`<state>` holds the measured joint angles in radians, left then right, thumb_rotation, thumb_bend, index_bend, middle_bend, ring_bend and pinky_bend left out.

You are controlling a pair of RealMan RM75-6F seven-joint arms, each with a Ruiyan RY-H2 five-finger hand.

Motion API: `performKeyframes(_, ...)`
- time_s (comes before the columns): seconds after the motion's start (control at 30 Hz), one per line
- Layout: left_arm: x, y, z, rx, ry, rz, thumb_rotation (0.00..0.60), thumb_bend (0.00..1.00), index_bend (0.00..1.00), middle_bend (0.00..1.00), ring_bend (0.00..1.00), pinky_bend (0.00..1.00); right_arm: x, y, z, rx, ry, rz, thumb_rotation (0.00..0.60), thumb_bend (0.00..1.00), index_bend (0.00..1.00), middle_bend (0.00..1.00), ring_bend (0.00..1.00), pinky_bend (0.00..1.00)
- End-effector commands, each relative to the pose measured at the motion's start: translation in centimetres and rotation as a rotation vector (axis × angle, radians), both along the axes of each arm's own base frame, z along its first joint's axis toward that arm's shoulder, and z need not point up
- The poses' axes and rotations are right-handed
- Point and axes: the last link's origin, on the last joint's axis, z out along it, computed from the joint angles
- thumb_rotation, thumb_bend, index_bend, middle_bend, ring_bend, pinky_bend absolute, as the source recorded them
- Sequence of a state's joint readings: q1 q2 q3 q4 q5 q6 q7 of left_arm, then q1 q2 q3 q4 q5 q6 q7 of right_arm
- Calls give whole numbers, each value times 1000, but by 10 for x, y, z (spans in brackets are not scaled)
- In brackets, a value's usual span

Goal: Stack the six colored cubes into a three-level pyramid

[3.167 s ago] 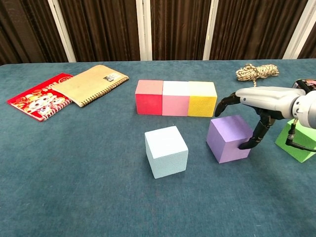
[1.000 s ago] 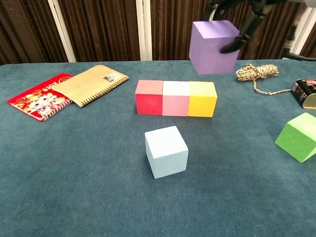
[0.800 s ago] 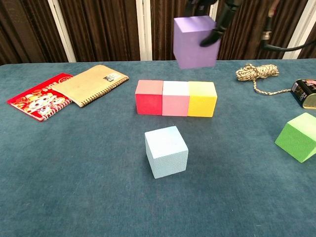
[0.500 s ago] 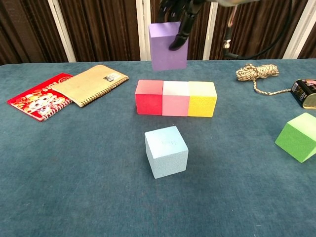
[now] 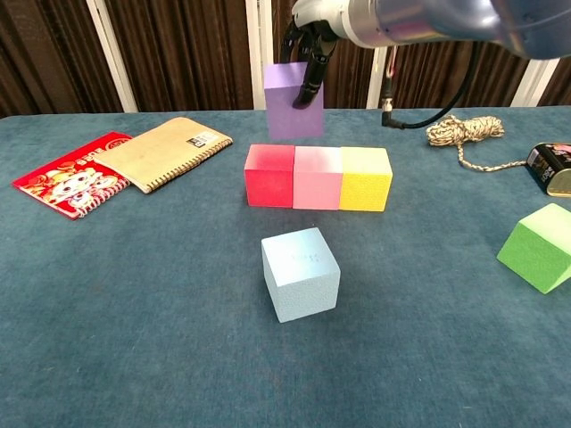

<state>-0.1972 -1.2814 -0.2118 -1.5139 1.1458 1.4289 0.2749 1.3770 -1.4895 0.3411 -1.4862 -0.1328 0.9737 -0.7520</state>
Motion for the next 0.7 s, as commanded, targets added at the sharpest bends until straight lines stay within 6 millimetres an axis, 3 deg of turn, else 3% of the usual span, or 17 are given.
performKeyframes(0.03,0,0,0,0,0,-1,600,312,101,126,0,0,0,-1,-6,8,0,-9,600,304,378,357,175,0)
performKeyframes(0.27,2,0,-2,-4,2,-6,600,313,100,126,0,0,3,-7,-18,0,2,-36,600,304,379,357,175,0)
performKeyframes(0.7,1,-1,0,4,1,-5,600,313,99,125,0,0,-5,-10,-20,-16,0,-81,600,305,378,357,178,0)
